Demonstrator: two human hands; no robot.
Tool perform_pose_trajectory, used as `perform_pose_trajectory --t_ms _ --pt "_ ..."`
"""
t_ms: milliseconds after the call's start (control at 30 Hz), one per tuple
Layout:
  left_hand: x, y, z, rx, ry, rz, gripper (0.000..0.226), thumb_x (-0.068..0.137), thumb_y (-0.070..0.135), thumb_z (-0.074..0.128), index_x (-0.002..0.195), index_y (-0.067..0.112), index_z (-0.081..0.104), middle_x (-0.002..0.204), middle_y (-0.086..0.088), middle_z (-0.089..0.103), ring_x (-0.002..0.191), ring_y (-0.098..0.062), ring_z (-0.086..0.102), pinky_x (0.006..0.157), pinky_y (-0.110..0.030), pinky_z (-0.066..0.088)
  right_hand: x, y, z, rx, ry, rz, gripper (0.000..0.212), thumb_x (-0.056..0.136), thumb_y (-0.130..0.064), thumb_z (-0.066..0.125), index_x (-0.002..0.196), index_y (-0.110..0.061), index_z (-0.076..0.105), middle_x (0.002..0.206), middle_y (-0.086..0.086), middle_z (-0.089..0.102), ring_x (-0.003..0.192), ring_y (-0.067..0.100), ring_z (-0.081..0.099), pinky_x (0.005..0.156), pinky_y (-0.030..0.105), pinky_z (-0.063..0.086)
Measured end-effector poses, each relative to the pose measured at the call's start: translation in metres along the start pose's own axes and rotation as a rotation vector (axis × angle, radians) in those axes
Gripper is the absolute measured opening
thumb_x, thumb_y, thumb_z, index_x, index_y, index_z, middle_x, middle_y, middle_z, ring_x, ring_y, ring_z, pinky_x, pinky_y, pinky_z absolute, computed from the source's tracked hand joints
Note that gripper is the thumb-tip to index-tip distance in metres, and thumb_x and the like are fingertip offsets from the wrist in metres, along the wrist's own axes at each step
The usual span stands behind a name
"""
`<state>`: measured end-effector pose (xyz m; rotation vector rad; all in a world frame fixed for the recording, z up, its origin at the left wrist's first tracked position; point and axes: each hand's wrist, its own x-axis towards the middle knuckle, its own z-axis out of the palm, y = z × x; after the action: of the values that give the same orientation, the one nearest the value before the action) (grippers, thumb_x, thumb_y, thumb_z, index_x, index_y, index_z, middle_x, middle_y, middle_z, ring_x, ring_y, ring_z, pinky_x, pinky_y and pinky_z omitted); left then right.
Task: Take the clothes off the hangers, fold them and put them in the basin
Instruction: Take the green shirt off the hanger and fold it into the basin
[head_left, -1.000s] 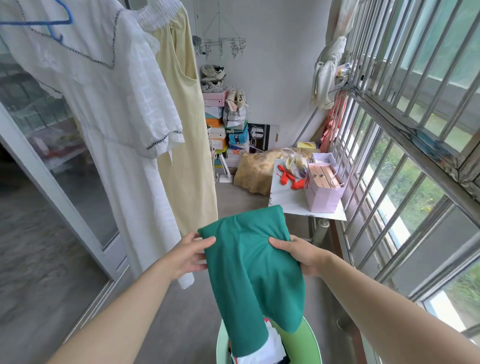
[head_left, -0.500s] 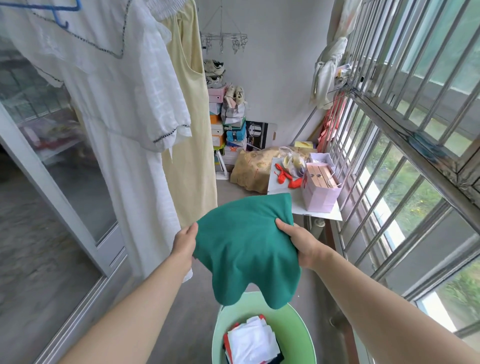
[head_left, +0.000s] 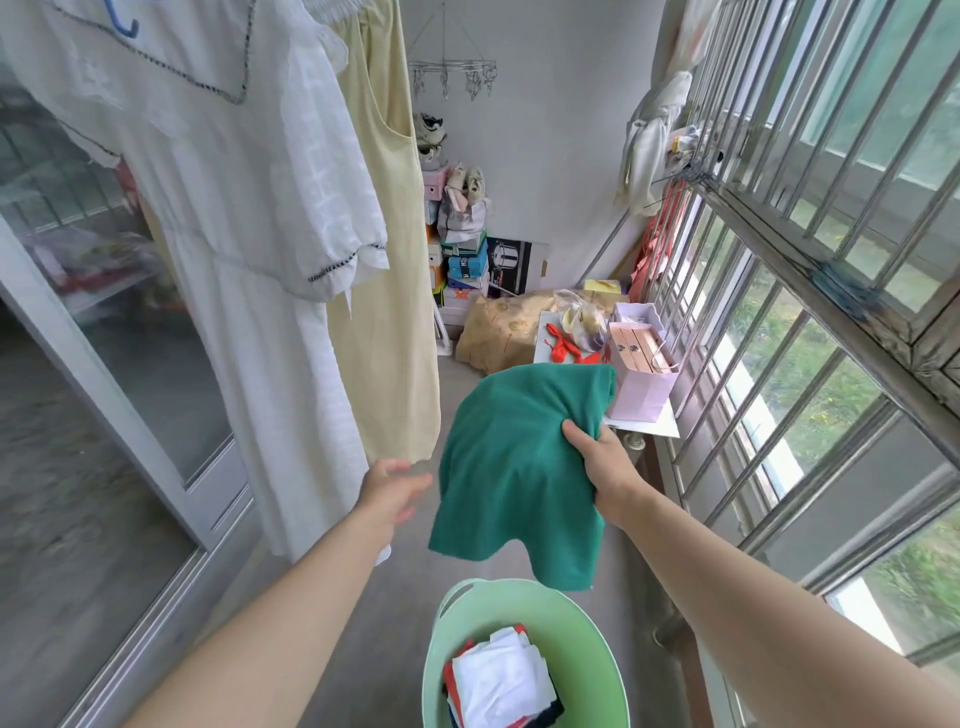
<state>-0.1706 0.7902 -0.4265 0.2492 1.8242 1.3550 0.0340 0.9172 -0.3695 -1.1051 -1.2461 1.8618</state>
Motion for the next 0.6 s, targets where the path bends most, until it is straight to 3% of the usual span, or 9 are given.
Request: perform_pose_trajectory --t_ms 100,233,333,467,600 --pt "-0.014 0.007 0.021 -0.263 -0.197 -0.096 0.029 0.094 0.003 0.054 0.123 0.003 0.05 0.1 -0.015 0.059 0.086 -0.024 0.06 0.082 -0.038 0.051 0.001 0.001 0.004 -0.147 0.053 -0.114 0.011 0.096 -0.017 0.052 0.1 -0.025 0.059 0.107 0.005 0.066 0.094 0.021 0.064 0.091 0.041 0.051" --pt "-0.032 0.016 0.054 -0.585 -0.321 -0.241 0.031 0.101 0.019 0.045 0.128 0.004 0.045 0.125 -0.027 0.052 0.12 -0.038 0.051 0.092 -0.045 0.045 -0.003 0.002 0.017 -0.266 0.098 -0.24 0.017 0.094 -0.018 0.052 0.111 -0.02 0.057 0.11 0.003 0.065 0.103 0.022 0.062 0.096 0.046 0.048" --pt "-0.04 0.024 0.072 -0.733 -0.375 -0.283 0.041 0.102 0.035 0.039 0.127 0.005 0.048 0.111 -0.022 0.058 0.106 -0.037 0.056 0.087 -0.049 0.045 -0.008 0.006 0.032 -0.267 0.062 -0.306 0.021 0.093 -0.016 0.053 0.114 -0.02 0.057 0.112 0.003 0.066 0.107 0.021 0.061 0.097 0.043 0.048" --pt "-0.039 0.035 0.076 -0.877 -0.347 -0.274 0.051 0.098 0.051 0.038 0.128 0.011 0.048 0.107 -0.017 0.059 0.093 -0.034 0.058 0.076 -0.051 0.046 -0.014 0.007 0.042 -0.053 -0.028 -0.221 0.02 0.095 -0.011 0.05 0.111 -0.02 0.059 0.108 0.002 0.068 0.1 0.019 0.065 0.088 0.035 0.052" --pt "-0.033 0.034 0.068 -1.029 -0.335 -0.222 0.058 0.09 0.058 0.048 0.125 0.013 0.053 0.117 -0.018 0.061 0.102 -0.038 0.06 0.076 -0.05 0.051 -0.019 0.006 0.035 0.105 -0.058 -0.087 0.017 0.097 -0.008 0.047 0.105 -0.014 0.06 0.098 0.002 0.068 0.087 0.019 0.065 0.078 0.031 0.054"
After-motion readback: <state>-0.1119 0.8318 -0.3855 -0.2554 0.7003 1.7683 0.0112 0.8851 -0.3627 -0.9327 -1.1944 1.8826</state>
